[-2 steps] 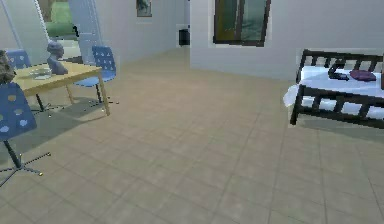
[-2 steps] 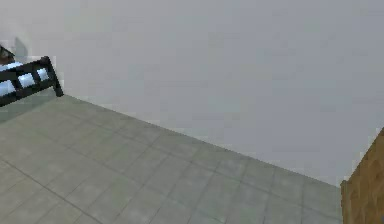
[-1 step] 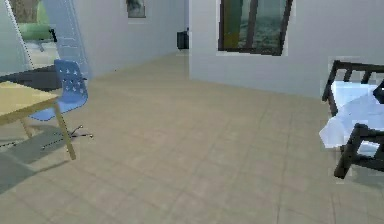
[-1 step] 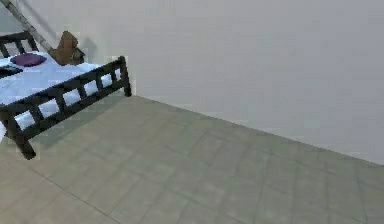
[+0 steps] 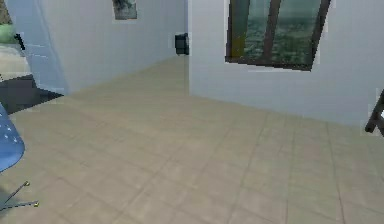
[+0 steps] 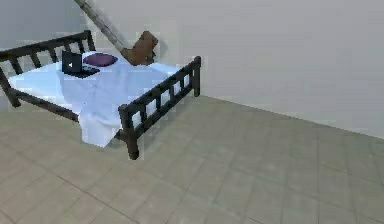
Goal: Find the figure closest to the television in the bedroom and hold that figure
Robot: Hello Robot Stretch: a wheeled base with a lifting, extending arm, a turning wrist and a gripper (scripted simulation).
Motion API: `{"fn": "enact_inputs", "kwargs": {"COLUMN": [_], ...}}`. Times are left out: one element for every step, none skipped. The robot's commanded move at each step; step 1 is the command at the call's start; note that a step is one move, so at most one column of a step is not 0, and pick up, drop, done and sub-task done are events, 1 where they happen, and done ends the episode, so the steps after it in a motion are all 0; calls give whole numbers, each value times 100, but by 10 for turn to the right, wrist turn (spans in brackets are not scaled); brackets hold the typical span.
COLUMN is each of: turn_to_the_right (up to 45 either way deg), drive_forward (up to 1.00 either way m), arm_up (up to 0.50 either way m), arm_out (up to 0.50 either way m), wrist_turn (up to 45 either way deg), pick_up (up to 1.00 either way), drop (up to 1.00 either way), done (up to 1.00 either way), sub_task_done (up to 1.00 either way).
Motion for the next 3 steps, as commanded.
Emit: {"fn": "enact_inputs", "kwargs": {"turn_to_the_right": [0, 0, -30], "drive_forward": [100, 100, 0], "arm_up": [0, 0, 0], "arm_out": [0, 0, 0], "wrist_turn": [0, 0, 0], "pick_up": [0, 0, 0], "drop": [0, 0, 0], "done": [0, 0, 0], "sub_task_done": [0, 0, 0]}}
